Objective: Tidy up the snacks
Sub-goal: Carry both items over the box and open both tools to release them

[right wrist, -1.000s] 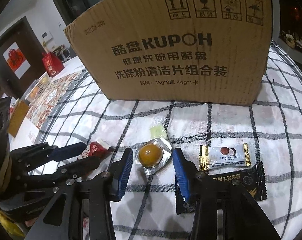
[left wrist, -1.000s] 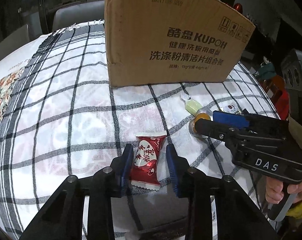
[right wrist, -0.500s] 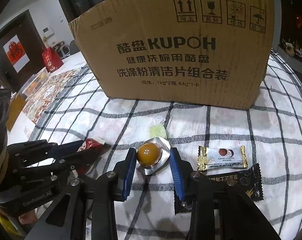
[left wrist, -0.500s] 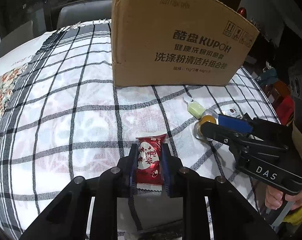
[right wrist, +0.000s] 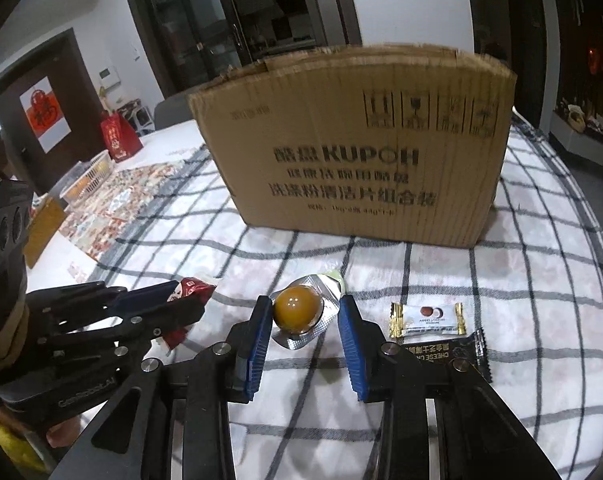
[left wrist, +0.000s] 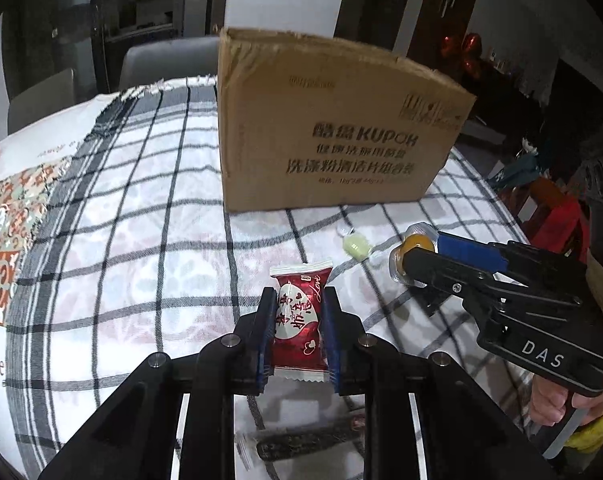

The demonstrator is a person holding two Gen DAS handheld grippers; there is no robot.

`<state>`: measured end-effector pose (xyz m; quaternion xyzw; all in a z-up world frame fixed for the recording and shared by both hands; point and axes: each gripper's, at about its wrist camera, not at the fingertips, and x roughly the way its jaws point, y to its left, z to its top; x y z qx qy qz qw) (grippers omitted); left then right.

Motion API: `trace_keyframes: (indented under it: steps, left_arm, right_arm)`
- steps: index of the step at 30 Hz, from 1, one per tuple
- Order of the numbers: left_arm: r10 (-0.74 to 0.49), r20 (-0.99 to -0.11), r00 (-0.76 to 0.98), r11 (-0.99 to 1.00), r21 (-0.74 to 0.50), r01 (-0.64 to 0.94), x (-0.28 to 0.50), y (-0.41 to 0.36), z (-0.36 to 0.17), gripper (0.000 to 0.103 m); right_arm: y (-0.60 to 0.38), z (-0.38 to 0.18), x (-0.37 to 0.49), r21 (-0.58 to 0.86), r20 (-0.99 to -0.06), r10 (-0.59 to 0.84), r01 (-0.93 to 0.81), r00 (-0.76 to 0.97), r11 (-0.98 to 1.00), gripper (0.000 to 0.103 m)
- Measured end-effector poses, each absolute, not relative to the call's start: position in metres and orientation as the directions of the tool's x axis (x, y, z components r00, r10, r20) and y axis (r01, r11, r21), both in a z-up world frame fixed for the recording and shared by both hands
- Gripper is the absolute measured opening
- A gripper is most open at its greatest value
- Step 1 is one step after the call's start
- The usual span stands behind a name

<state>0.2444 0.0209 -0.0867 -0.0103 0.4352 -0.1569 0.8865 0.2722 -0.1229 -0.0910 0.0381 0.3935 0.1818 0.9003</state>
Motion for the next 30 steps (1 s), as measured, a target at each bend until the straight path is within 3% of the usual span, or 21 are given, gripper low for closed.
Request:
trace_keyframes:
  steps: [30]
  left_arm:
    - [-0.338, -0.53, 0.778, 0.933, -0.081, 0.35, 0.246, -0.008, 0.055, 0.023]
  right_arm:
    - [-0.159, 0.037, 0.264, 0.203, -0.473, 0.375, -0.316, 0.797, 0.927, 0.035]
